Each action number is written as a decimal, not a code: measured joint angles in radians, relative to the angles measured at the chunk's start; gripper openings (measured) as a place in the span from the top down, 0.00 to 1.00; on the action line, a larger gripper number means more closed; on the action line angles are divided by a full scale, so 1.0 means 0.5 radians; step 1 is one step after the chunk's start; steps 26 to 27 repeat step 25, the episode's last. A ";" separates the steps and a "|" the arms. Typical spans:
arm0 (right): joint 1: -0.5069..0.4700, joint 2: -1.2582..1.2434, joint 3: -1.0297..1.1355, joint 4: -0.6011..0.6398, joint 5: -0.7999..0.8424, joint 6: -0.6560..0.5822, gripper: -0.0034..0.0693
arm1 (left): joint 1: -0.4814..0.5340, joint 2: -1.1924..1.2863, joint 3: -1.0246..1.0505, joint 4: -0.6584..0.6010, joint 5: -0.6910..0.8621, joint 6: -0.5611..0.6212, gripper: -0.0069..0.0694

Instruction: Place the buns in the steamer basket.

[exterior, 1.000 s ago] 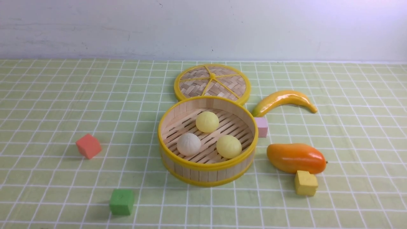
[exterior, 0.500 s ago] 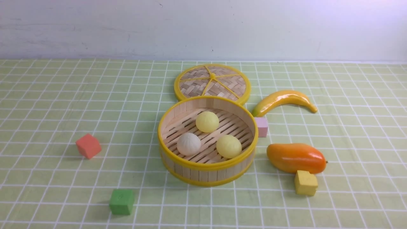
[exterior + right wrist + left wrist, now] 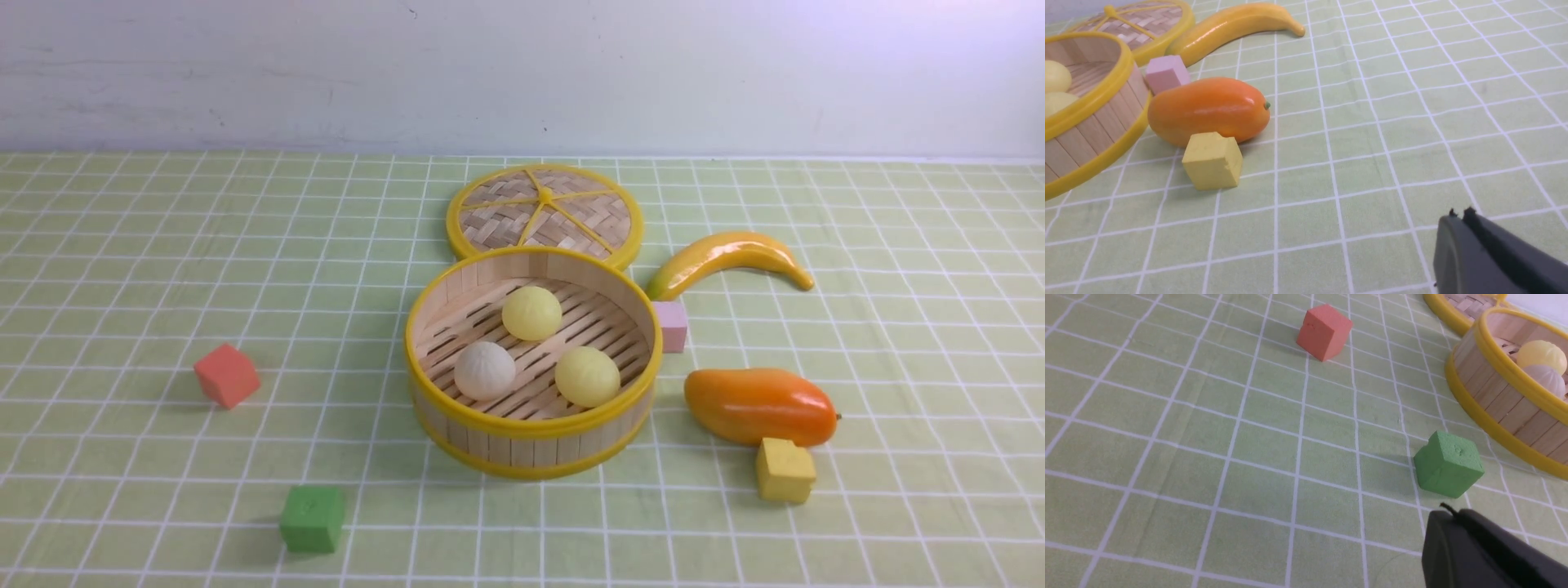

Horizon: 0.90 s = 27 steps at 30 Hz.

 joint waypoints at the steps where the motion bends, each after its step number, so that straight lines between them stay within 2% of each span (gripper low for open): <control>1: 0.000 0.000 0.000 0.002 0.000 0.000 0.95 | 0.000 0.000 0.000 0.000 0.000 0.000 0.93; 27: 0.000 0.000 0.000 0.002 0.000 0.000 0.91 | 0.000 0.000 0.000 0.000 0.000 -0.002 0.93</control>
